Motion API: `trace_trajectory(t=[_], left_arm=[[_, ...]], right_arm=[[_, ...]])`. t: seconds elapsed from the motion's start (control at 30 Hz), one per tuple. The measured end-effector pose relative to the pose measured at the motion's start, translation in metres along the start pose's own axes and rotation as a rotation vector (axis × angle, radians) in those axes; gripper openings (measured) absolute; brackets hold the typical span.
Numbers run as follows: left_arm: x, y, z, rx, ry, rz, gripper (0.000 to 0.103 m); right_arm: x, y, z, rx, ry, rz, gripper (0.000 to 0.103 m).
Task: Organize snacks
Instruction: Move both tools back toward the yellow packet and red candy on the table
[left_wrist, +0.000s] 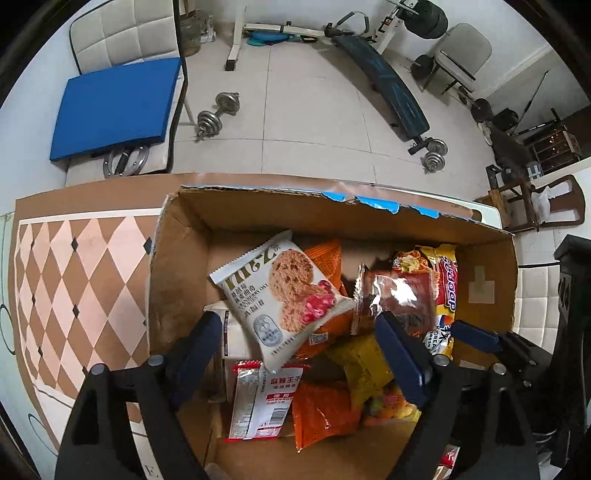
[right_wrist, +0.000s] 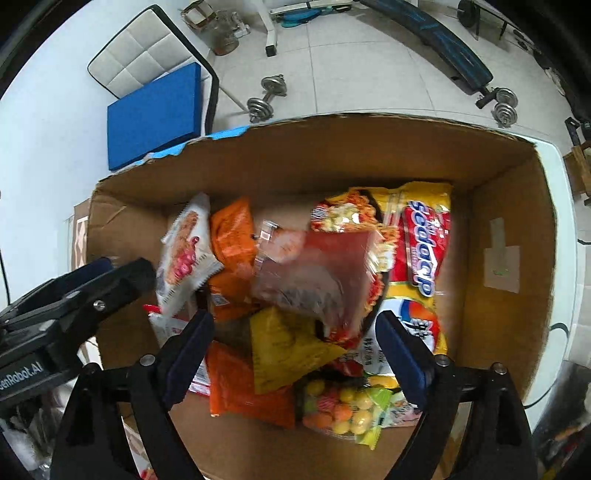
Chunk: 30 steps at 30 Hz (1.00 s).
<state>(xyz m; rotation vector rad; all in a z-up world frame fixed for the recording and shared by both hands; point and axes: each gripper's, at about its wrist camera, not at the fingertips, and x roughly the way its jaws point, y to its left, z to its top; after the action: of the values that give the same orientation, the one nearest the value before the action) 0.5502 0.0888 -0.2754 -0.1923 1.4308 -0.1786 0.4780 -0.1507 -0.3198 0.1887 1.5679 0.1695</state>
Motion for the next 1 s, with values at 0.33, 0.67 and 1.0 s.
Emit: trace_trajectory(t=[0.33, 0.67, 1.0], left_arm=[[-0.036, -0.018, -0.029, 0.03, -0.085, -0.017, 0.093], [-0.086, -0.056, -0.095, 0.076, -0.184, -0.016, 0.093], [-0.095, -0.088, -0.169, 0.053, -0.183, -0.036, 0.093]], right_arm=[[-0.043, -0.02, -0.033, -0.016, -0.066, -0.091, 0.094], [-0.097, -0.023, -0.102, -0.026, -0.145, -0.081, 0.095], [-0.112, -0.063, -0.187, 0.069, -0.119, -0.004, 0.095]])
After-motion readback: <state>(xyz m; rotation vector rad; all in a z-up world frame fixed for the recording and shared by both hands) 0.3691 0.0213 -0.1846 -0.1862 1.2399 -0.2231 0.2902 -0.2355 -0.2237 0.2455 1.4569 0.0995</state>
